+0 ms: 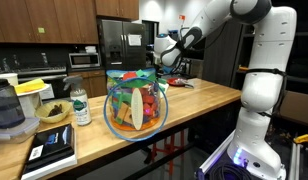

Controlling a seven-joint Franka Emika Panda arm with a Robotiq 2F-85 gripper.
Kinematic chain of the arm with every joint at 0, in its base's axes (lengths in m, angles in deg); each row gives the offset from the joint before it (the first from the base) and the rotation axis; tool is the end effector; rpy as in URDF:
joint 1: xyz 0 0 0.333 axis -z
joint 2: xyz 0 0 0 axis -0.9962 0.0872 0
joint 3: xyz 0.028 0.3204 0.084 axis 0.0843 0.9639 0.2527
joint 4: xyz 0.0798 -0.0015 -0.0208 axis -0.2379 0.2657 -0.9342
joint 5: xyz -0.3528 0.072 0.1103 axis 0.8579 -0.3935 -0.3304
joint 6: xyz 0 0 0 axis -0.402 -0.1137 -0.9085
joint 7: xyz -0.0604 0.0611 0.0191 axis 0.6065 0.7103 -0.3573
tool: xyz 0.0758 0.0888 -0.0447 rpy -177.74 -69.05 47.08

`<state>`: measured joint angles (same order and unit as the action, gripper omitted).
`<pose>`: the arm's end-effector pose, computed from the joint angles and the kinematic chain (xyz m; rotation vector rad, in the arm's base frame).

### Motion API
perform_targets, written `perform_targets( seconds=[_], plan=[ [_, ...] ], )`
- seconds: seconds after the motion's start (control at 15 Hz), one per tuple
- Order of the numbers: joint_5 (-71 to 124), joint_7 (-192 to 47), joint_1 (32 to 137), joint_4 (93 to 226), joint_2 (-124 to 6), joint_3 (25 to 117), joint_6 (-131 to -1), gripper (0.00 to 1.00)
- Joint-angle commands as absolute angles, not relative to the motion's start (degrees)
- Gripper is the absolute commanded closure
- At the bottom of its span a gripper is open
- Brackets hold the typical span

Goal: Put one green block in the bag.

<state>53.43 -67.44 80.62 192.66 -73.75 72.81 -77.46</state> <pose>0.5575 0.0243 0.4166 2.7586 0.3467 0.5116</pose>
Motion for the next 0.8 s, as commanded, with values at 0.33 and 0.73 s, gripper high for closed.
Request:
perform_targets(
  seconds=[0.33,0.73],
  plan=[
    [55.9,-63.3,83.4,201.5,-89.8,77.0,-80.2,0.84],
    [54.4,-64.3,85.6,206.2,-98.5,80.0,-86.5,0.84]
  ],
)
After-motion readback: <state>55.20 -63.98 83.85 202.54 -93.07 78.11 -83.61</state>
